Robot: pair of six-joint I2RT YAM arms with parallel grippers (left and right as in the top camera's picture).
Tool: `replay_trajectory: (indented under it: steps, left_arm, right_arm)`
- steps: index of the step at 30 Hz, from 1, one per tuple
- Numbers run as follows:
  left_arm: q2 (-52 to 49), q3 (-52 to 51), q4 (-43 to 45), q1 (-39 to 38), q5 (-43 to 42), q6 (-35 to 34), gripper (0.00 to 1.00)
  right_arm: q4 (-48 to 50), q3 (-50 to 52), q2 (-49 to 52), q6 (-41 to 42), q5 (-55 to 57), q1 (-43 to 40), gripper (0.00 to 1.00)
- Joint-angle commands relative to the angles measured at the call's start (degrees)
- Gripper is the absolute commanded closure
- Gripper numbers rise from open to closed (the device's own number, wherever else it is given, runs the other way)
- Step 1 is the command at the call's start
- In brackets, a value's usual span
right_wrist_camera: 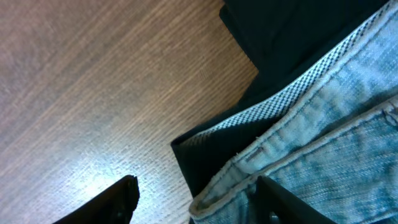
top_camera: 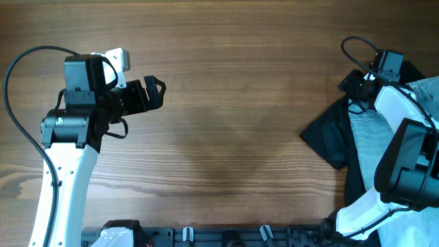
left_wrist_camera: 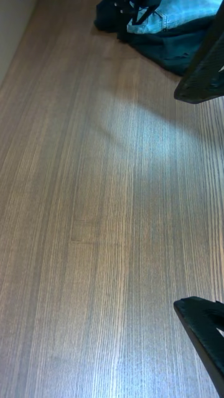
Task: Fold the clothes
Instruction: 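Reach the right gripper to the denim shorts on the black garment, then grasp the shorts with the right gripper and drag them onto the table center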
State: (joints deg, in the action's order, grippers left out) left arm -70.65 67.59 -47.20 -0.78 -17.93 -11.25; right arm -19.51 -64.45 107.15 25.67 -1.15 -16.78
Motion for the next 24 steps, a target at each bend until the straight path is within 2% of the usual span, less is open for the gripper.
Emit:
replay_trajectory:
  steps: [1,2,5,6,7,8,12,13,14,15,16,18,20,22,24]
  left_arm:
    - [-0.09,1.16,-0.04,0.31,-0.94,0.09,0.0]
    - [-0.09,1.16,-0.07,0.31,-0.94,0.09,0.0]
    - [-0.07,1.16,-0.26,0.31,-0.94,0.09,0.0]
    - [-0.09,1.16,-0.28,0.31,-0.94,0.09,0.0]
    - [-0.09,1.16,-0.24,0.31,-0.94,0.09,0.0]
    - [-0.09,1.16,-0.22,0.31,-0.94,0.09,0.0]
    - [-0.07,1.16,-0.22,0.31,-0.94,0.09,0.0]
    - [-0.09,1.16,-0.2,0.31,-0.94,0.11,0.0]
    - [-0.09,1.16,-0.17,0.31,-0.92,0.11,0.0]
    - [-0.09,1.16,-0.2,0.31,-0.92,0.11,0.0]
    - [-0.07,1.16,-0.2,0.31,-0.94,0.11,0.0]
    - [-0.07,1.16,-0.22,0.31,-0.92,0.11,0.0]
    - [-0.07,1.16,-0.2,0.31,-0.92,0.11,0.0]
    - [-0.07,1.16,-0.2,0.31,-0.92,0.11,0.0]
    - [-0.07,1.16,-0.2,0.31,-0.92,0.13,0.0]
  right_arm:
    - [-2.08,-0.83,0.9,-0.17,1.38,-0.02,0.6]
    - [-2.95,-1.03,0.74,-0.17,1.4,-0.04,0.66]
    - [-5.51,-1.81,-0.48,-0.04,3.8,-0.24,0.66]
    - [-6.8,-1.99,-0.96,-0.02,4.57,-0.24,0.6]
    - [-7.82,-1.99,-1.11,-0.04,4.61,-0.24,0.45]
    - [-9.35,-1.99,-1.09,0.0,4.59,-0.24,0.44]
    - [-13.44,-1.92,-1.09,1.44,6.36,-0.17,0.55]
    - [-13.07,-1.92,-1.09,1.49,6.25,-0.17,0.64]
    - [-12.74,-1.99,-1.2,1.51,6.21,-0.17,0.8]
    - [-12.37,-2.16,-1.53,1.44,5.62,-0.2,0.9]
    - [-12.52,-2.58,-1.99,1.4,5.66,-0.2,0.94]
    - [-12.98,-3.96,-3.72,1.25,5.66,-0.22,0.96]
    - [-13.2,-5.64,-6.47,0.9,5.66,-0.24,0.91]
    - [-13.16,-6.25,-9.77,-0.07,5.73,-0.24,0.96]
    - [-13.49,-6.25,-12.85,-0.04,6.12,-0.24,0.96]
